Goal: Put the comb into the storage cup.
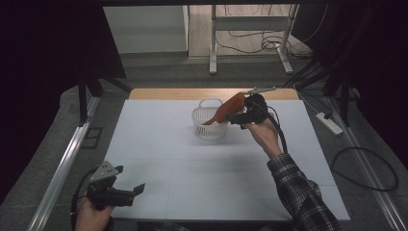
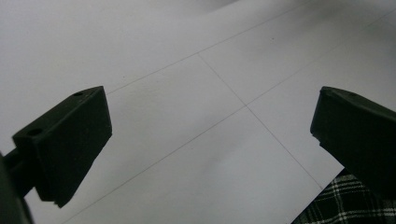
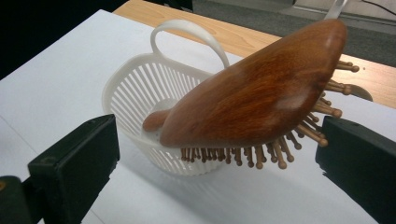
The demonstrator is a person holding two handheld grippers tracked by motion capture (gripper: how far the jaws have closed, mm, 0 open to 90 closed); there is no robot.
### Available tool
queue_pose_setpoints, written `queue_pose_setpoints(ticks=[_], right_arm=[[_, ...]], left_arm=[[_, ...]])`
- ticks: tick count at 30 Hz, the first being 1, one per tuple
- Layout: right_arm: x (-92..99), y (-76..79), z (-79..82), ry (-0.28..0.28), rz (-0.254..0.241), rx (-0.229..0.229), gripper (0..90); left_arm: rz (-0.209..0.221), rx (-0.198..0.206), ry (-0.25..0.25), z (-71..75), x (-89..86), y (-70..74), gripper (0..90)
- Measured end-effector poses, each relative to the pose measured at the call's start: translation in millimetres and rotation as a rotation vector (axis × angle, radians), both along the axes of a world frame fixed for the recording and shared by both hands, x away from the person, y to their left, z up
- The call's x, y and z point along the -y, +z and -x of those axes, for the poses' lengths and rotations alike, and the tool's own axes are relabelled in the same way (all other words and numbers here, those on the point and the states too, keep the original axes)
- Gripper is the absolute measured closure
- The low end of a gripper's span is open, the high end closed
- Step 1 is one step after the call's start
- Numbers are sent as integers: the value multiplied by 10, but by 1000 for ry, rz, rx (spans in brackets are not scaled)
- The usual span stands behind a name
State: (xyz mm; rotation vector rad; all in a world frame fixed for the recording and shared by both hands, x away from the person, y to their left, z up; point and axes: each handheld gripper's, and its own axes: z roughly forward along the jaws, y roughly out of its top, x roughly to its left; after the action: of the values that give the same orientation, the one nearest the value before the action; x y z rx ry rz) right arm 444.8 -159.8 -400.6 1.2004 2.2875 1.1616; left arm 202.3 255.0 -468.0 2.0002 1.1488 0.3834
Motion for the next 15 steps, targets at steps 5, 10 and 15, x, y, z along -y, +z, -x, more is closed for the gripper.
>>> queue_pose_setpoints(ticks=[5,10,15], right_arm=[[-8,12,33,10,15,4,0],[1,18,54,15,19,1,0],[14,37,82,18,28,8,0]], left_arm=[[0,-4,0,-4,-1,-3,0],[-1,-6,-2,-5,1,-5,0],[-2,-9,-3,-8,1,-6,0]])
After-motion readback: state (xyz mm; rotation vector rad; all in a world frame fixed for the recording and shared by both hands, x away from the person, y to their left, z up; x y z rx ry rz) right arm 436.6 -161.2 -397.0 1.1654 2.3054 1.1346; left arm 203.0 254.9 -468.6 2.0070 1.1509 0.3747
